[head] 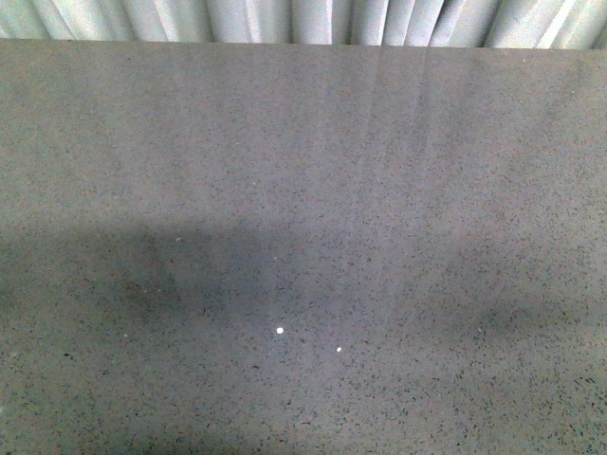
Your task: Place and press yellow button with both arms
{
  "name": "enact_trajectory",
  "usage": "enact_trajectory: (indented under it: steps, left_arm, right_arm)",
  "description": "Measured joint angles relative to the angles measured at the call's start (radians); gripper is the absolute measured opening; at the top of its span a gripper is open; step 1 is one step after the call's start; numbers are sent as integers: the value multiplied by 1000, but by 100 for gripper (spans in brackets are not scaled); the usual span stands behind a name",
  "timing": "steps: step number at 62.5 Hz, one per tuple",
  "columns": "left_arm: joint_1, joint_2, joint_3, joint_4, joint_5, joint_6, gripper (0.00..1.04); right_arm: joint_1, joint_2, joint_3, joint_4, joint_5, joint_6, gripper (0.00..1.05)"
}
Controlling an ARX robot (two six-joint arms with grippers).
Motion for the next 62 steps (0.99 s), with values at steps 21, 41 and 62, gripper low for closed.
enact_trajectory:
  steps: [21, 41, 62]
  left_arm:
    - [0, 0, 0, 0, 0, 0, 96]
    - [55, 285, 153, -257, 165, -50, 96]
    - [267, 878, 181, 209, 185, 63, 96]
  right_arm:
    - [0, 0, 0, 0, 0, 0, 96]
    - [0, 0, 0, 0, -1, 0, 96]
    - [0, 0, 0, 0, -1, 0, 96]
